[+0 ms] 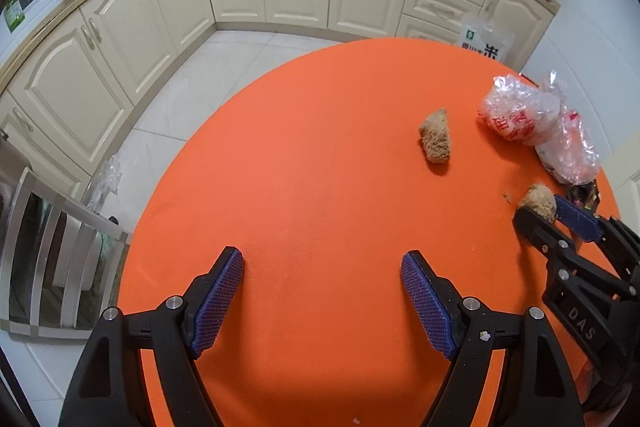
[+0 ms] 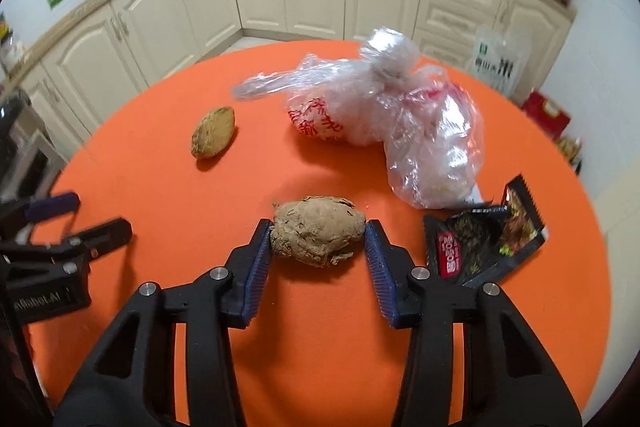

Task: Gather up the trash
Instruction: 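Grasp the brown lump with the left gripper while the right grasps another brown lump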

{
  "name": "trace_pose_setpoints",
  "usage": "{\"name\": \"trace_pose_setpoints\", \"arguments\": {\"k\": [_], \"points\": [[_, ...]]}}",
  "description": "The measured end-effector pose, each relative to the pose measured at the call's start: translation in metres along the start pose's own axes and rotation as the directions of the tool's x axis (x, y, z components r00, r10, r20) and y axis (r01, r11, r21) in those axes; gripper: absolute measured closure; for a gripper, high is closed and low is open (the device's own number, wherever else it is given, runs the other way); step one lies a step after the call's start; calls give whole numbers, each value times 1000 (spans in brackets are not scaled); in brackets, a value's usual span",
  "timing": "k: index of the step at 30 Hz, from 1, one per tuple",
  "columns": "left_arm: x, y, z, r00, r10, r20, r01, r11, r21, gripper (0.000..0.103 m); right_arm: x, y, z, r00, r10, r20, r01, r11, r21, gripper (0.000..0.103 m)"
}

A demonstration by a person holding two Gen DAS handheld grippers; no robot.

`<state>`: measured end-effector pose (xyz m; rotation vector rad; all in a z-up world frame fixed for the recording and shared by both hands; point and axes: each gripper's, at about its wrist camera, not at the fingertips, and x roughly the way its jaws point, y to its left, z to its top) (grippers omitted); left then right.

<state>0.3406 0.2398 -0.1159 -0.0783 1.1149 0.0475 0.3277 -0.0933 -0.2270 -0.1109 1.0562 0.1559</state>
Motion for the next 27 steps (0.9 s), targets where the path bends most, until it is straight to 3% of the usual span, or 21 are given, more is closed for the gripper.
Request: {"name": "trace_pose_setpoints", "arguments": {"k": [12,17,23,24,26,27], "points": [[39,-39,61,999,-12,-47,15,998,66,25,-18,-34,2,995,97,5,-97,991,88,60],[58,-50,84,998,-61,-3,61,992,113,25,-5,-47,2,995,87,-41,-82,989,121,60],[76,-52,95,995,-68,74,58,989,135,28,-3,-53,3,995,93,-42,-87,988,127,60],[77,-50,93,993,-73,88,62,990,129,35,-3,-52,3,995,90,-43,-84,988,126,60],[78,-52,89,990,-79,114,64,989,135,60,-3,-50,3,995,85,-42,-80,989,124,60],[78,-53,90,990,-82,112,66,987,145,79,-4,-49,2,996,82,-42,-76,990,121,60]]}}
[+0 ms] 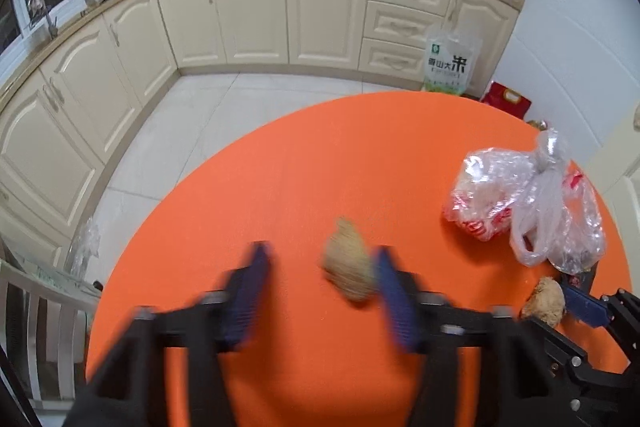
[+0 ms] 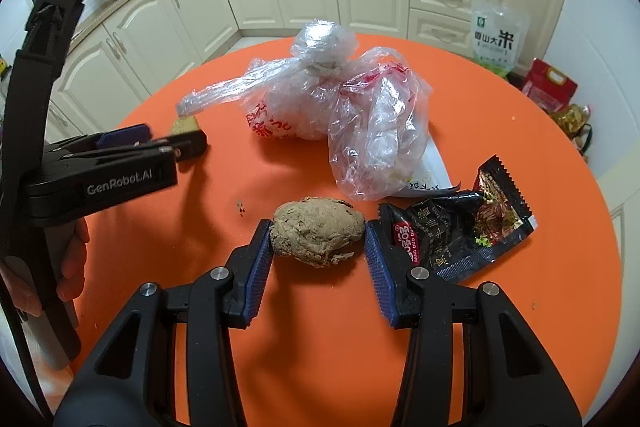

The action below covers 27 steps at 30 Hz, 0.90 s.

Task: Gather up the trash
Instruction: 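Grasp the brown lump with the left gripper while the right grasps another brown lump, then carry the brown lump in the left gripper while the right carries its lump to the bin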

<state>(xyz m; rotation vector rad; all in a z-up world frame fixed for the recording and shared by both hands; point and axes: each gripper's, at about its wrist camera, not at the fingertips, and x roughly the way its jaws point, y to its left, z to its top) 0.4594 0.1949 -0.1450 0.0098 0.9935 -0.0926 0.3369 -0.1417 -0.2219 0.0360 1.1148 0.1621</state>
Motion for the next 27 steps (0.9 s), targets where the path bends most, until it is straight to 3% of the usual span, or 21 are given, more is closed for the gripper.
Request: {"name": "trace_pose_setpoints", "arguments": {"k": [1,6,12,15,21,27], "points": [[1,0,-1,1000,-12,-7,12,1000,-1,83,0,2,0,1000,-2,-1,2,1000,0,60],[-8,8,-19,996,-79,-37,77,996,-40,84,-3,7,-3,1000,7,-8,-7,1000,13,60],[-36,7,-32,996,-85,-2,85,996,-5,83,-20,10,-10,999,53,7,-53,998,33,60],[-54,-1,-47,999,-37,34,36,999,12,83,-38,13,-18,996,87,28,-88,995,37,60],[-78,-40,-89,996,38,82,-44,996,77,83,-76,2,-41,994,67,84,-70,997,44,60],[-104,-96,-128,996,-8,87,-4,991,133,83,-113,-36,-78,992,14,127,-31,991,134,60]]}}
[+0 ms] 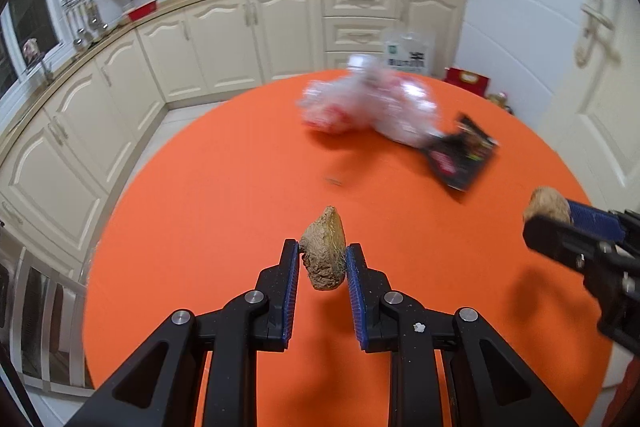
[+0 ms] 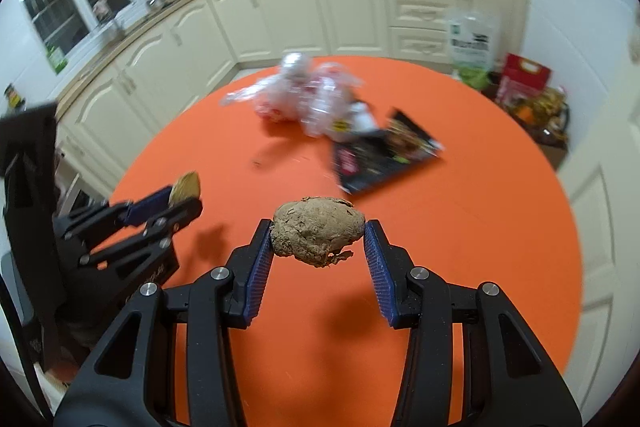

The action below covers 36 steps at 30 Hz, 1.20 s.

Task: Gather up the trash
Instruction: 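Carry the brown lump in the left gripper while the right carries its lump to the bin, then open both grippers over the blue bin to drop both brown lumps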

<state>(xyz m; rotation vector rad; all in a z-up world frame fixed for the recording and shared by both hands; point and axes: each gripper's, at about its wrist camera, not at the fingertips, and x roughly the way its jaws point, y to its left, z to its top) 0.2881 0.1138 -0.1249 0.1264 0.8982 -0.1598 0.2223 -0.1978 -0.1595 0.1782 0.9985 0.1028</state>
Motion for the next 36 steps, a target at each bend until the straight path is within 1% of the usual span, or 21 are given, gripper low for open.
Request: {"name": "trace_pose_setpoints", "arguments": {"k": [3,6,9,12,13,15,18,19,20,22,24,26,28,31,33,34,36], "points": [[-19,-32,-13,1000,-25,12,25,999,47,83,-24,-24,-16,999,-23,30,21,998,52,60],[-33,-69,-19,997,-79,8,78,993,88,83,-50,-52,-36,997,-59,59,53,993,102,60],[-47,-112,-28,991,-132,3,129,979,160,83,-78,-88,-57,990,-112,88,95,979,178,60],[-53,-152,-34,987,-162,-12,161,964,214,83,-99,-124,-77,983,-154,95,126,958,258,60],[-54,-165,-36,983,-182,-27,184,957,224,83,-109,-141,-87,980,-177,94,143,945,293,60],[-56,-190,-41,972,-224,-63,233,941,246,83,-120,-162,-100,973,-211,95,169,928,331,60],[-59,-230,-51,962,-256,-92,272,920,282,83,-136,-195,-122,954,-286,85,233,892,389,60],[-60,-240,-53,960,-264,-97,281,915,289,83,-141,-209,-132,945,-319,73,263,873,410,60],[-60,-258,-57,953,-281,-111,302,903,306,83,-144,-218,-138,939,-338,62,282,861,422,60],[-57,-279,-63,947,-293,-134,321,888,329,83,-147,-239,-155,928,-372,29,320,833,452,60],[-52,-303,-72,943,-292,-160,331,872,361,83,-147,-257,-170,921,-389,-2,343,809,478,60],[-44,-324,-79,940,-284,-188,336,862,379,83,-144,-275,-183,919,-393,-35,356,787,505,60],[-33,-342,-84,936,-281,-212,345,853,392,83,-137,-292,-194,921,-382,-68,359,770,528,60],[-12,-364,-88,930,-268,-252,352,844,405,83,-124,-311,-208,922,-371,-113,370,756,539,60],[9,-380,-92,924,-257,-284,359,838,411,83,-113,-323,-215,920,-365,-142,381,750,540,60],[19,-388,-95,924,-245,-293,355,835,420,83,-107,-328,-219,919,-361,-156,386,749,539,60],[33,-404,-100,931,-226,-286,339,827,449,83,-95,-339,-225,918,-352,-181,392,748,535,60]]}}
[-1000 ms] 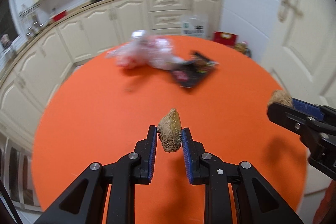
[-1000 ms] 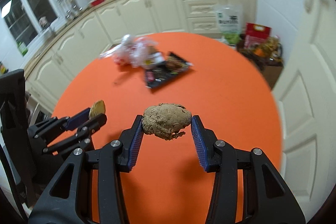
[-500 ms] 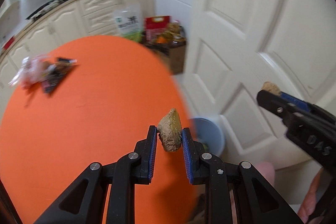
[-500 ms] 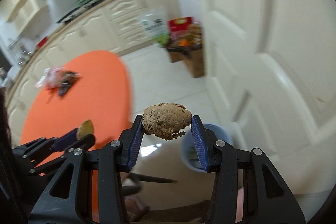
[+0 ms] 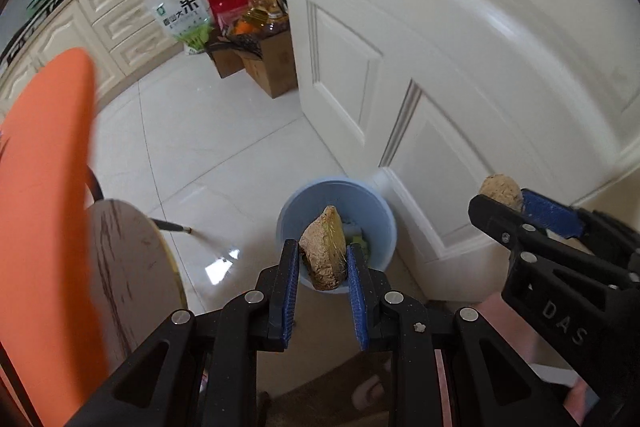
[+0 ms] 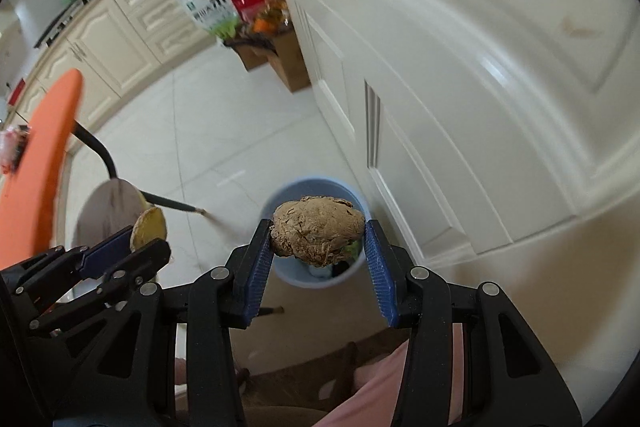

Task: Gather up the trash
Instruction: 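Open both grippers over the blue bin to drop both brown lumps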

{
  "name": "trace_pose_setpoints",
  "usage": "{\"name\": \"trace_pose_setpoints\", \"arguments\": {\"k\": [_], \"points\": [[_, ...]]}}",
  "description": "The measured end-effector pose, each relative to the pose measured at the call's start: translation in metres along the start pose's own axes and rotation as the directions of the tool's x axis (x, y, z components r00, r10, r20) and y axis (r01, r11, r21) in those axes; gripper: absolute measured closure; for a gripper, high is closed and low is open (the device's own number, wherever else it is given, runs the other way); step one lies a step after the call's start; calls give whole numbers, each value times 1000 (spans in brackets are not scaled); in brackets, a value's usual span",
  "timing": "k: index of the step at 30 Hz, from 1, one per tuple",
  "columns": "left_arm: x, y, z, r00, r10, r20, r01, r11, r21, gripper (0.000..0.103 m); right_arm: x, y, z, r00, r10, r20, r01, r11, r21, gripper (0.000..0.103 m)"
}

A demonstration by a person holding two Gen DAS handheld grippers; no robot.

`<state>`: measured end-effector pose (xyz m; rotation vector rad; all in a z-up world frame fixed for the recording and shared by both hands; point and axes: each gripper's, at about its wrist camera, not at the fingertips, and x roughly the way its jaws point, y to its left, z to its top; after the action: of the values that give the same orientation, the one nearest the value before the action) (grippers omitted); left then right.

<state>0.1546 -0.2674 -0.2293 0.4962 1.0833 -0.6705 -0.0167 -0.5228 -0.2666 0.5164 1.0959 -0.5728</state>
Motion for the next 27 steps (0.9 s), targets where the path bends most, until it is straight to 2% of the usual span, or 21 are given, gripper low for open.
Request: {"name": "trace_pose_setpoints", "arguments": {"k": [2,9,12,15,17,20,23,24,27], "points": [[29,-6,9,1000,6,-21,-7,1000,-5,83,16,-4,-1,1000,-17,-26,16,1000,-13,60],[122,-5,24,989,-97,-113,90,994,-68,83,75,-17,-3,991,-19,-134,17,1000,-19,60],[160,-1,31,981,-153,-122,144,987,-77,82,100,-22,0,985,-6,-175,6,1000,-1,60],[190,9,33,976,-158,-149,144,985,-98,82,121,-25,3,978,16,-206,-10,1000,27,60],[210,16,35,967,-184,-175,164,979,-125,82,133,-27,4,975,22,-222,-14,999,39,60],[223,23,34,958,-207,-199,181,973,-140,79,150,-28,6,968,54,-245,-38,997,70,59],[238,36,41,950,-218,-223,185,970,-160,58,163,-27,9,962,82,-259,-63,995,82,56],[242,39,43,948,-229,-222,195,967,-167,50,166,-26,10,960,92,-265,-72,994,84,51],[249,49,46,947,-241,-211,205,962,-181,41,173,-23,12,959,99,-266,-75,992,97,36]]}}
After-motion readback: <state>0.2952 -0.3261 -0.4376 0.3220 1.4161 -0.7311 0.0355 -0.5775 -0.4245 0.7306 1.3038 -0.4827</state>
